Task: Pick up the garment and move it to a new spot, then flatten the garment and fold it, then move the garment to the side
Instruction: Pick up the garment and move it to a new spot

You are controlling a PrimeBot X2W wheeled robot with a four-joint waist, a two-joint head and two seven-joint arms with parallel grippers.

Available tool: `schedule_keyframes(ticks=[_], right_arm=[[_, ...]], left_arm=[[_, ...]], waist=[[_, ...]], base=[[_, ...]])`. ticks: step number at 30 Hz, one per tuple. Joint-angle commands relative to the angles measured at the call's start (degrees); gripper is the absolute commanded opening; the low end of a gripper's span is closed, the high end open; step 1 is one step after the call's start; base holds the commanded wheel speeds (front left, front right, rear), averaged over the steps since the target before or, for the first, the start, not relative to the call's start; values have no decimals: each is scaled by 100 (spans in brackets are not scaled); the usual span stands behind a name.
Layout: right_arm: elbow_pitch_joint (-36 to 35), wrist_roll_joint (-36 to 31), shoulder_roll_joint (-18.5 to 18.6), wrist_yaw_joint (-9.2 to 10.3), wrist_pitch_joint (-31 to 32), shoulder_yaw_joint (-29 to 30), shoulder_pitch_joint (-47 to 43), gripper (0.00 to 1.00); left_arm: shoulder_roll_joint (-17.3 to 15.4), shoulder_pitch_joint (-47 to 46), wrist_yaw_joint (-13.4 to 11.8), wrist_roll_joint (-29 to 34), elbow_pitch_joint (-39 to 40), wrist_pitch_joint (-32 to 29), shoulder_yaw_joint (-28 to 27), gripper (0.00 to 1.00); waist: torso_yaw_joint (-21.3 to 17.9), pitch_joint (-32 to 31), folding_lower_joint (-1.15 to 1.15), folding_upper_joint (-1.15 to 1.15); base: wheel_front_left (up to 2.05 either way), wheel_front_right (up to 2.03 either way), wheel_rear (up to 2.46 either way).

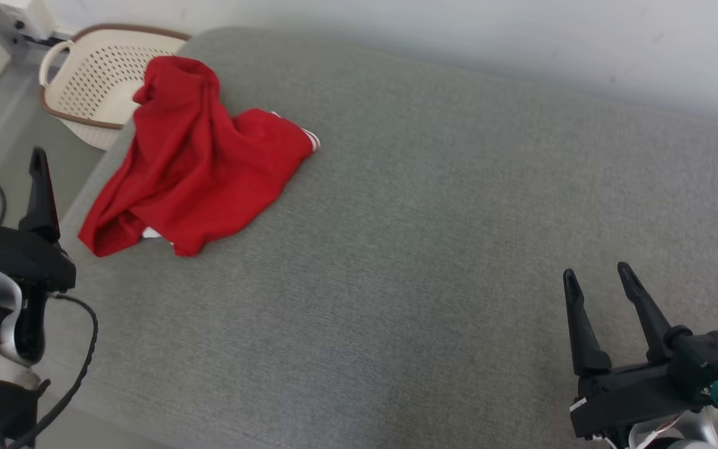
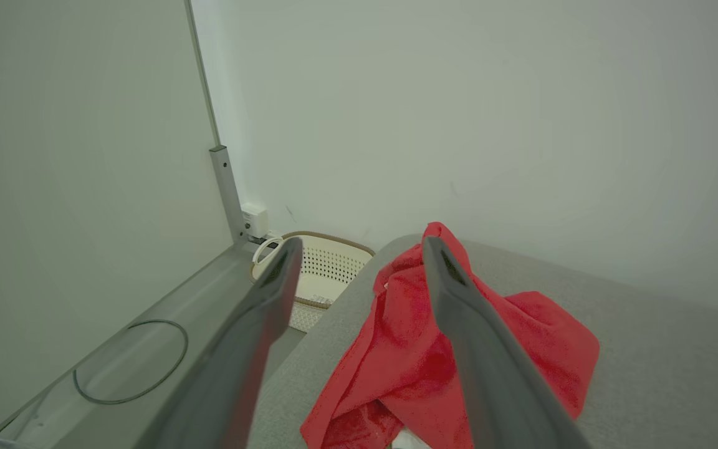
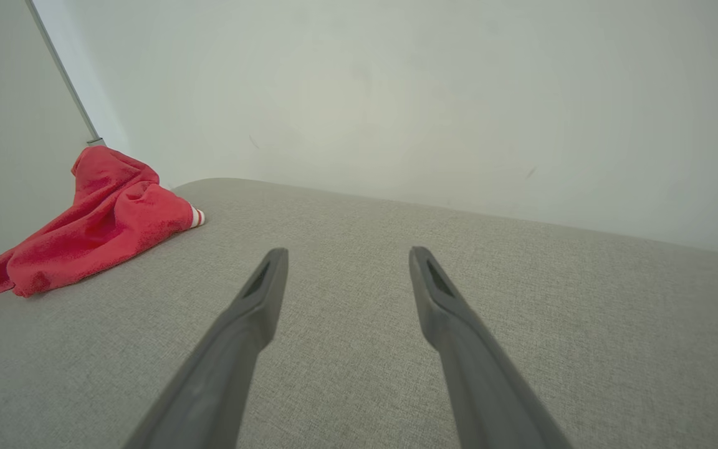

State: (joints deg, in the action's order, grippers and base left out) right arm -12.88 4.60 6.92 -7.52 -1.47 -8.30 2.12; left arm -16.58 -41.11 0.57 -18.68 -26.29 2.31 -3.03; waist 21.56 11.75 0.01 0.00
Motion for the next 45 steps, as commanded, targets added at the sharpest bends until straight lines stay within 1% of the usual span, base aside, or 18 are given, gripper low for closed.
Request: schedule_keyframes(ticks=[1, 5, 8, 14, 18, 20, 21, 22, 23, 25, 28, 33, 37, 39, 42, 45], right_arm=[[-35, -35, 64, 6, 28, 8, 77, 100], [-164, -33, 169, 6, 125, 26, 200, 100], [-241, 0, 269, 6, 182, 48, 271, 100], [-375, 42, 403, 6, 284, 33, 386, 100], [-405, 68, 447, 6, 325, -28, 443, 100], [-398, 76, 443, 6, 320, -26, 443, 100], [-391, 82, 428, 6, 317, -19, 446, 100], [-381, 89, 410, 6, 313, 0, 446, 100], [-360, 98, 389, 6, 302, 26, 435, 100], [-318, 109, 354, 6, 284, 56, 400, 100], [-232, 152, 288, 6, 230, 103, 349, 100], [-59, 210, 166, 6, 84, 75, 340, 100], [93, 246, 54, 6, -17, 104, 278, 100], [156, 258, -6, 6, -69, 116, 232, 100], [247, 286, -83, 6, -142, 136, 167, 100], [318, 321, -158, 6, -230, 163, 136, 100]], left_arm=[[-31, -116, 59, -52, -311, -34, 0, 100], [-104, -456, 314, -222, -1455, -132, 26, 100], [-23, -632, 477, -314, -2064, -63, 117, 100], [181, -992, 657, -597, -2855, 202, 306, 100], [226, -1160, 678, -722, -3248, 310, 459, 100], [230, -1188, 682, -769, -3323, 321, 494, 100], [236, -1210, 684, -808, -3380, 335, 545, 75], [221, -1232, 686, -834, -3434, 378, 601, 11], [187, -1267, 686, -866, -3470, 445, 634, 0], [105, -1336, 683, -847, -3532, 578, 717, 0], [-44, -1521, 683, -715, -3504, 932, 808, 0], [-148, -1672, 597, -444, -3110, 1228, 929, 0], [-67, -1576, 559, -360, -2429, 1277, 967, 0], [40, -1431, 578, -454, -1968, 1285, 934, 0], [112, -1164, 587, -531, -1261, 1287, 941, 0], [238, -791, 559, -581, -520, 1138, 1026, 0]], waist=[[-382, 511, -1, 0], [-533, 882, -1, 0], [-591, 1105, -1, 0], [-663, 1398, -1, 0], [-744, 1482, -1, 0], [-766, 1488, -1, 0], [-784, 1491, -1, 0], [-794, 1487, -1, 0], [-798, 1468, -1, 0], [-794, 1410, -1, 0], [-757, 1270, -1, 0], [-704, 929, -1, 0], [-686, 631, -1, 0], [-692, 491, -1, 0], [-735, 321, -1, 0], [-834, 201, -1, 0]], base=[[0, 0, 0], [0, 0, 0], [0, 0, 0], [0, 0, 0], [0, 0, 0], [0, 0, 0], [0, 0, 0], [0, 0, 0], [0, 0, 0], [0, 0, 0], [0, 0, 0], [0, 0, 0], [0, 0, 0], [0, 0, 0], [0, 0, 0], [0, 0, 0]])
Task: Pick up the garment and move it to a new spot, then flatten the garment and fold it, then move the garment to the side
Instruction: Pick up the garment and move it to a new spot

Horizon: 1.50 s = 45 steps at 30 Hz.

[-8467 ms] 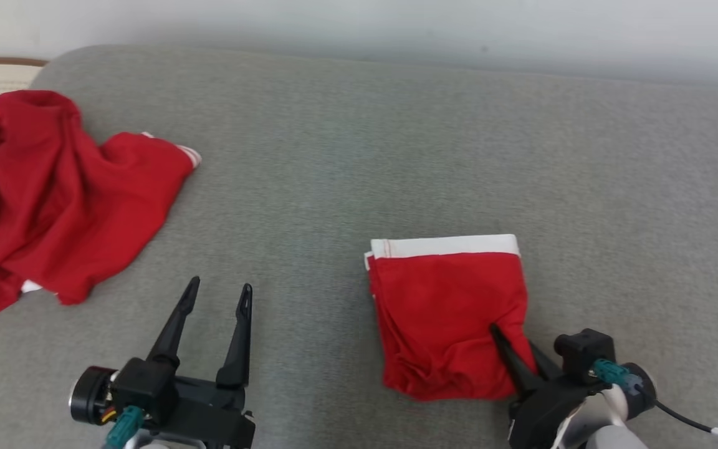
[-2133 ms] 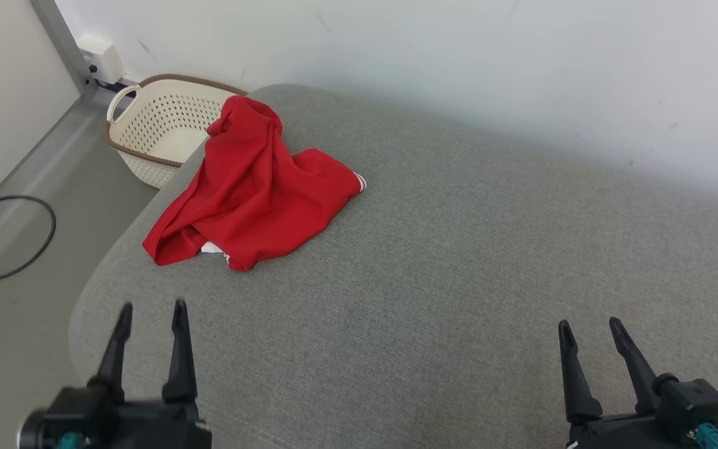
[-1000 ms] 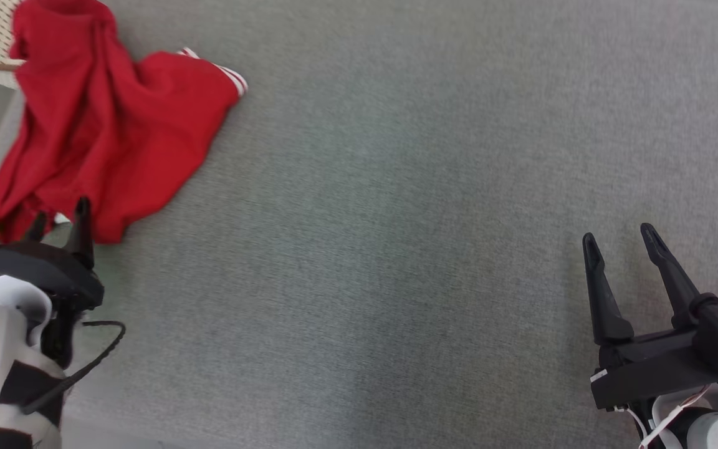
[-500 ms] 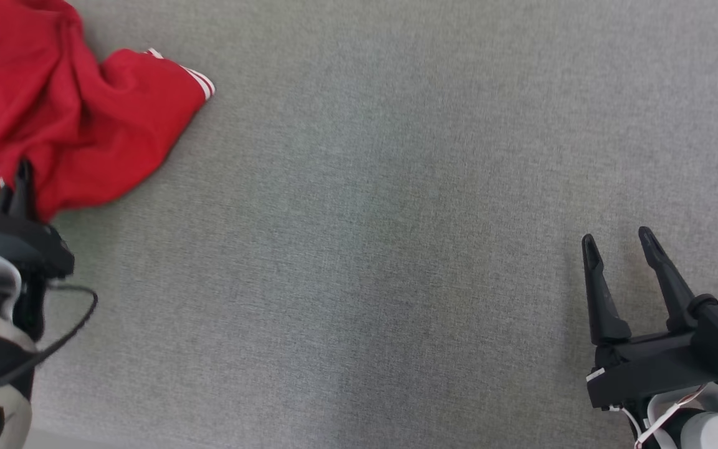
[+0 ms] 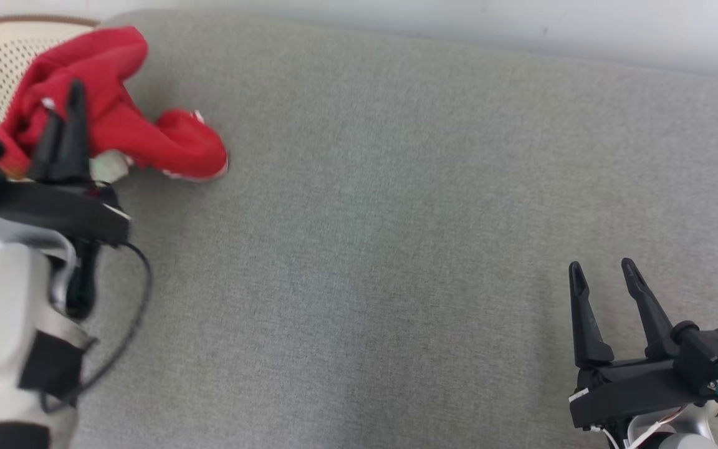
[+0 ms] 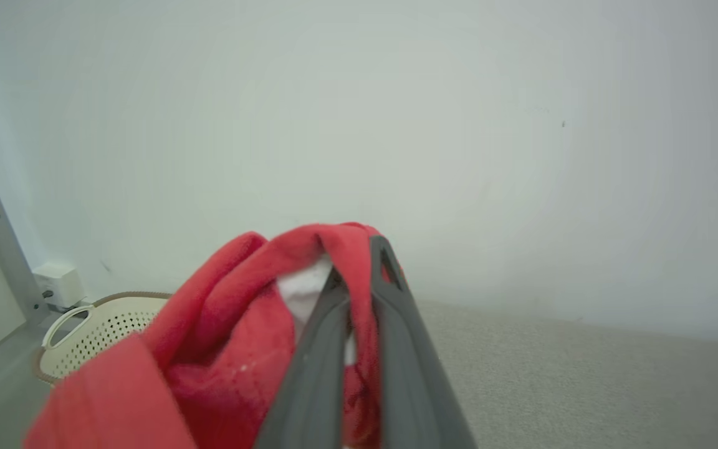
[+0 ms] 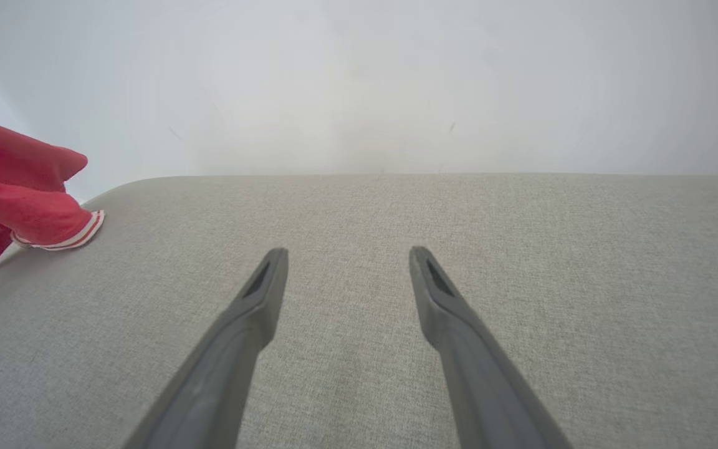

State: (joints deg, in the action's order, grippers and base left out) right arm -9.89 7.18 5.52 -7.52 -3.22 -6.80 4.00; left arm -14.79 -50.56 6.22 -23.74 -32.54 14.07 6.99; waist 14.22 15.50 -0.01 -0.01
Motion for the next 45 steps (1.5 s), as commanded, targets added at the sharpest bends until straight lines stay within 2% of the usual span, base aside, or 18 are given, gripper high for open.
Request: schedule_keyframes(ticks=[1, 8, 14, 19, 29, 33, 36, 37, 38, 39, 40, 45], right_arm=[[36, 64, -39, 6, -72, 25, -65, 100], [140, 85, -155, 6, -232, 187, -66, 100], [255, 106, -200, 6, -347, 198, 99, 100], [364, 145, -220, 6, -449, 106, 192, 100], [715, 313, -258, 6, -747, 79, 201, 100], [835, 440, -264, 6, -849, 76, 208, 100], [927, 520, -264, 6, -917, 54, 212, 100], [953, 532, -262, 6, -938, 68, 204, 100], [976, 539, -262, 6, -951, 87, 196, 100], [1003, 537, -261, 6, -963, 147, 191, 100], [1021, 544, -263, 6, -978, 164, 204, 100], [1071, 510, -258, 6, -1021, 348, 288, 100]], left_arm=[[108, 309, -32, -64, 365, -112, 72, 0], [580, 1543, -287, -41, 2128, -637, 606, 0], [867, 2218, -440, 148, 2767, -829, 1230, 0], [1005, 2307, -453, 240, 2834, -880, 1640, 0], [1154, 1444, -351, 462, 2514, -819, 2520, 0], [1165, 1163, -419, 344, 2228, -728, 2667, 0], [1175, 1133, -425, 256, 1921, -682, 2767, 0], [1179, 1154, -430, 233, 1867, -672, 2815, 3], [1179, 1178, -441, 207, 1824, -655, 2856, 46], [1178, 1214, -432, 179, 1811, -627, 2912, 95], [1175, 1246, -435, 162, 1812, -609, 2956, 100], [1113, 1624, -512, 80, 2196, -427, 3057, 100]], waist=[[-146, -196, 1, 1], [-548, -215, 1, 1], [-1131, -83, 1, 1], [-1662, 12, 1, 1], [-2964, 263, 1, 1], [-3265, 399, 1, 1], [-3351, 426, 1, 1], [-3343, 425, 1, 1], [-3319, 422, 1, 1], [-3269, 414, 1, 1], [-3227, 411, 1, 1], [-2834, 249, 1, 1]], base=[[0, 0, 0], [0, 0, 0], [0, 0, 0], [0, 0, 0], [0, 0, 0], [0, 0, 0], [0, 0, 0], [0, 0, 0], [0, 0, 0], [0, 0, 0], [0, 0, 0], [0, 0, 0]])
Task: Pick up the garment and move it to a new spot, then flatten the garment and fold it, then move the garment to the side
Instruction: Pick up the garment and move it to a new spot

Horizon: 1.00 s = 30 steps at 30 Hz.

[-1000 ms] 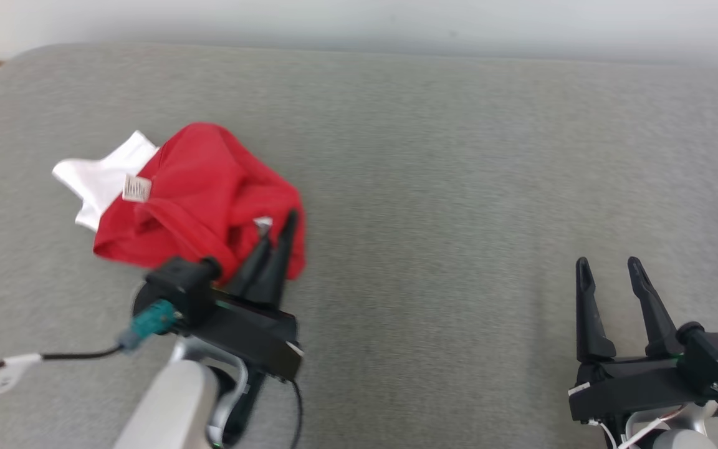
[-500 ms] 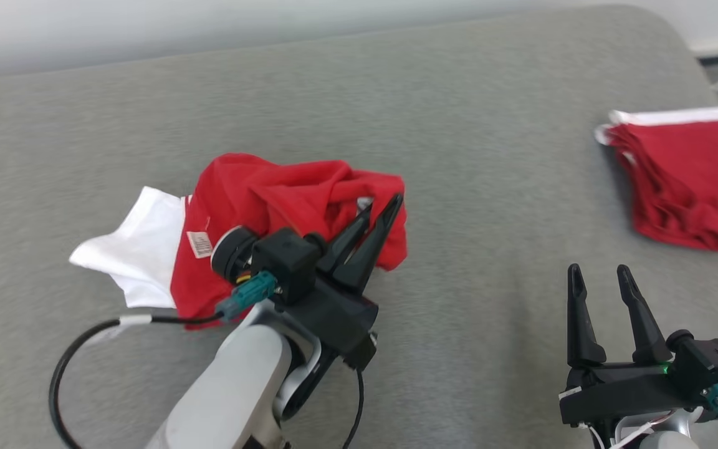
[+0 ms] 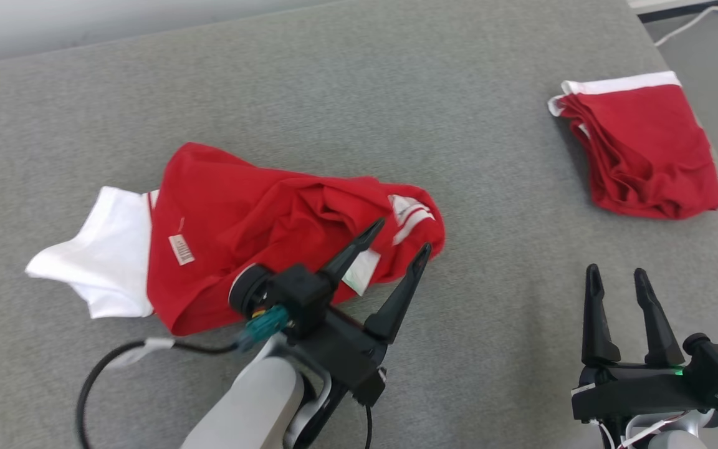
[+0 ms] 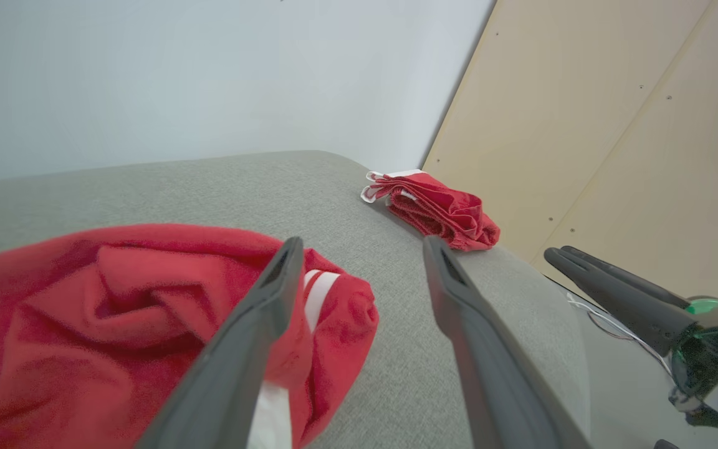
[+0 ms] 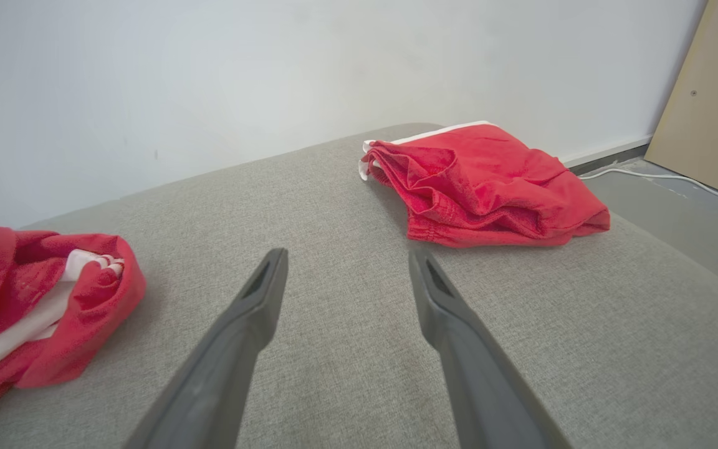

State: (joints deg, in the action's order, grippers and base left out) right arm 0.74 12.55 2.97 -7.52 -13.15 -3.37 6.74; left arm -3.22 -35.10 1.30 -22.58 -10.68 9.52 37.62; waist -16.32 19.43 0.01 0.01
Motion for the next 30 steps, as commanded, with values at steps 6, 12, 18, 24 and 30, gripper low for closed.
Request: schedule_keyframes(ticks=[6, 12, 18, 24, 30], right_arm=[[-31, -135, -2, 6, 23, 69, 35, 100], [-66, -204, -3, 6, 88, 111, -15, 100], [-100, -260, -3, 6, 162, 81, -25, 100], [-117, -393, -1, 6, 264, -59, -76, 100], [-167, -477, 6, 6, 374, -123, -309, 100]], left_arm=[[-418, 648, -433, -110, 675, 264, -448, 100], [-918, 1124, -959, -131, 1078, 436, -1214, 100], [-1194, 1469, -1237, -181, 1254, 529, -1891, 100], [-1528, 1887, -1301, -98, 1230, 564, -2490, 100], [-1688, 2408, -1346, 233, 1399, 560, -2558, 100]], waist=[[648, -366, -1, -1], [1016, -563, -1, -1], [1236, -691, -1, -1], [1381, -906, -1, -1], [1440, -1194, -1, -1]], base=[[0, 0, 0], [0, 0, 0], [0, 0, 0], [0, 0, 0], [0, 0, 0]])
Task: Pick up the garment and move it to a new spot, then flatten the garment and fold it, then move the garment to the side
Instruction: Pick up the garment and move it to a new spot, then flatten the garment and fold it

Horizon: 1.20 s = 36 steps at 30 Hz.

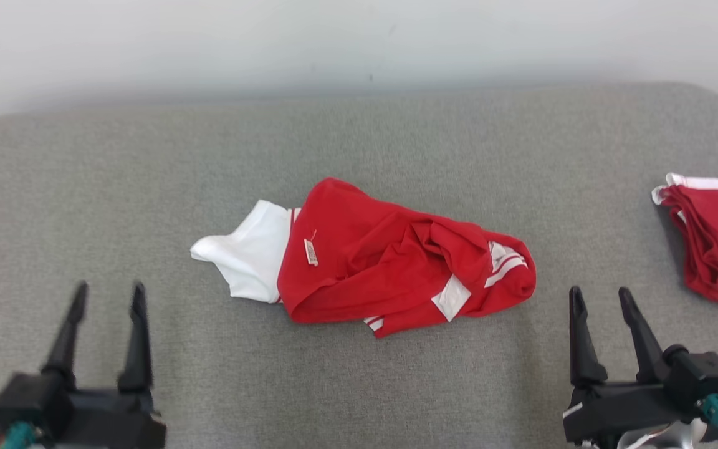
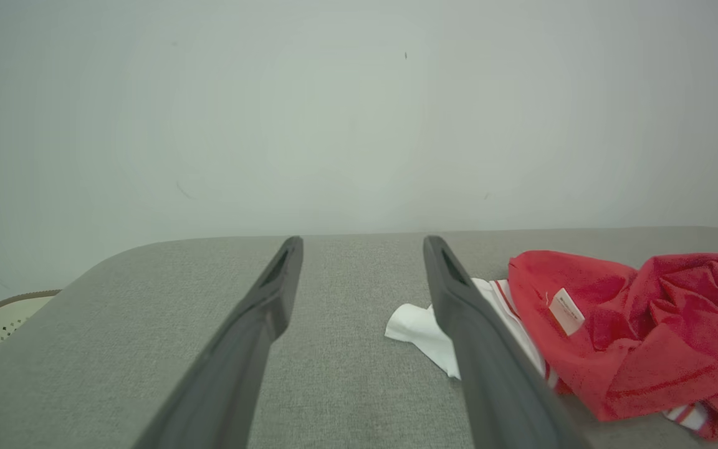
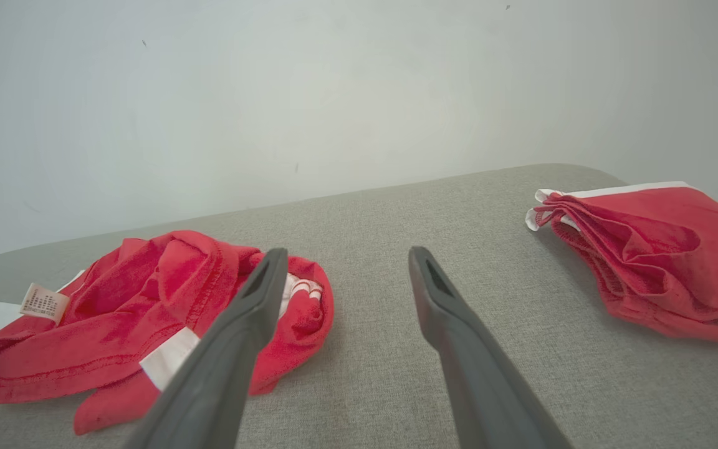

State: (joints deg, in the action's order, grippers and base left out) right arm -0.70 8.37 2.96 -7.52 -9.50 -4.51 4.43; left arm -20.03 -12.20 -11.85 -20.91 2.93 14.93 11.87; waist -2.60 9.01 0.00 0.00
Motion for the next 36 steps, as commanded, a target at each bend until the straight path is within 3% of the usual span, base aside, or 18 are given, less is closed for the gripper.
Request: schedule_keyframes(ticks=[1, 15, 30, 36], right_arm=[[-40, -72, 9, 6, 32, -28, -122, 100], [-476, -236, 41, 6, 386, -71, -863, 100], [-654, -214, 28, 6, 488, -169, -807, 100], [-449, -119, 194, 6, 710, -899, -493, 100]], left_arm=[[-9, 198, -28, 113, 68, 19, 46, 100], [-11, 793, -44, 22, -4, -98, 224, 100], [6, 630, -86, 34, 25, -135, 282, 100], [41, 490, -69, 55, 48, -144, 346, 100]], waist=[[73, -199, 0, 0], [80, -716, 0, 0], [139, -647, 0, 0], [338, -474, 0, 0]], base=[[0, 0, 0], [0, 0, 0], [0, 0, 0], [0, 0, 0]])
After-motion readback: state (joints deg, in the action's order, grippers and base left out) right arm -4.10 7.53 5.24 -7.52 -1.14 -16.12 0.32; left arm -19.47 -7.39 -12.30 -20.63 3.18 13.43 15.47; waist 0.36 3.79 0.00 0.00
